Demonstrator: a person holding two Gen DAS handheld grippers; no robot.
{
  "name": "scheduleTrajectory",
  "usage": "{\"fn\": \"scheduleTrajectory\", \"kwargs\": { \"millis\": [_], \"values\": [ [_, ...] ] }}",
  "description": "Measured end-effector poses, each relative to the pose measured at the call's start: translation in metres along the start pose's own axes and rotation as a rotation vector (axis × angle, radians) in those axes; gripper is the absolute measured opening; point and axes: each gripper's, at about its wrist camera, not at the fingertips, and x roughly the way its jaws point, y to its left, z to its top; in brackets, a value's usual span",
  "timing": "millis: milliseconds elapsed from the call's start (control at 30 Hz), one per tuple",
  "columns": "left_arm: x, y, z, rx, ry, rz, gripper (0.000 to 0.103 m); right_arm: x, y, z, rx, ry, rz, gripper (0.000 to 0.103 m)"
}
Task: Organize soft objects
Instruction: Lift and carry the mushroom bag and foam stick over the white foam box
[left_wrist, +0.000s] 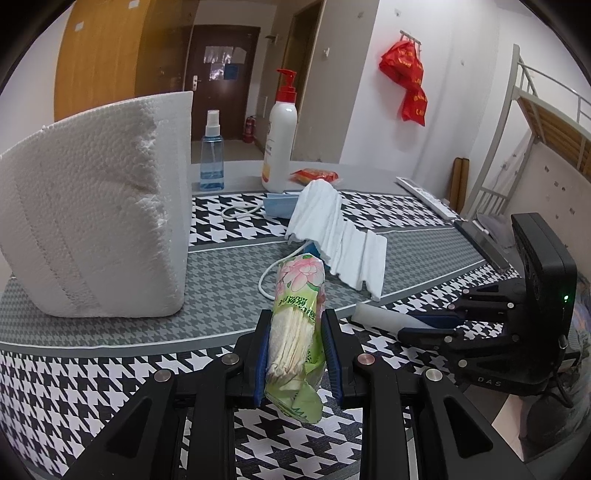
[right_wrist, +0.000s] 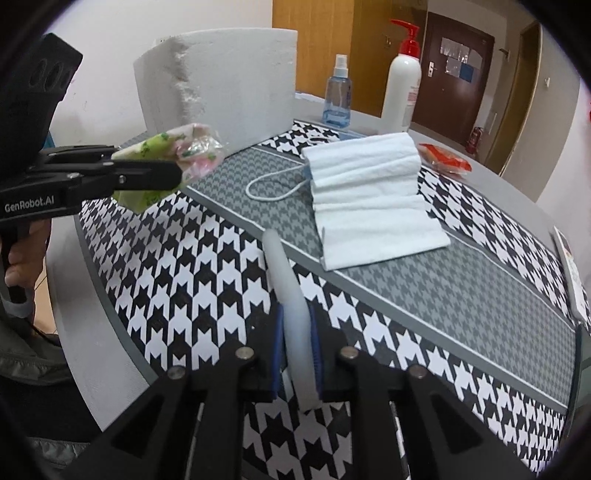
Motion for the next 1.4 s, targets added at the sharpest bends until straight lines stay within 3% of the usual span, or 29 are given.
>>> {"fn": "scheduleTrajectory", "kwargs": {
  "millis": [167, 333, 567, 1400],
  "values": [
    [-0.003, 0.000, 0.000, 0.006, -0.013, 0.002, 0.028, -0.007, 0.005, 0.000, 0.024, -0.008, 0.012, 0.011],
    [-0.011, 0.001, 0.002, 0.012, -0.031, 0.012, 0.028, -0.025, 0.010, 0.005, 0.069, -0.073, 0.031, 0.011],
    [-0.022, -0.001, 0.003, 0.034, -0.067, 0.038, 0.028, -0.047, 0.018, 0.012, 0.115, -0.161, -0.011, 0.011],
    [-0.066, -0.003, 0.018, 0.099, -0.225, 0.107, 0.028, -0.089, 0.029, 0.037, 0.193, -0.344, -0.038, 0.012]
  ]
}}
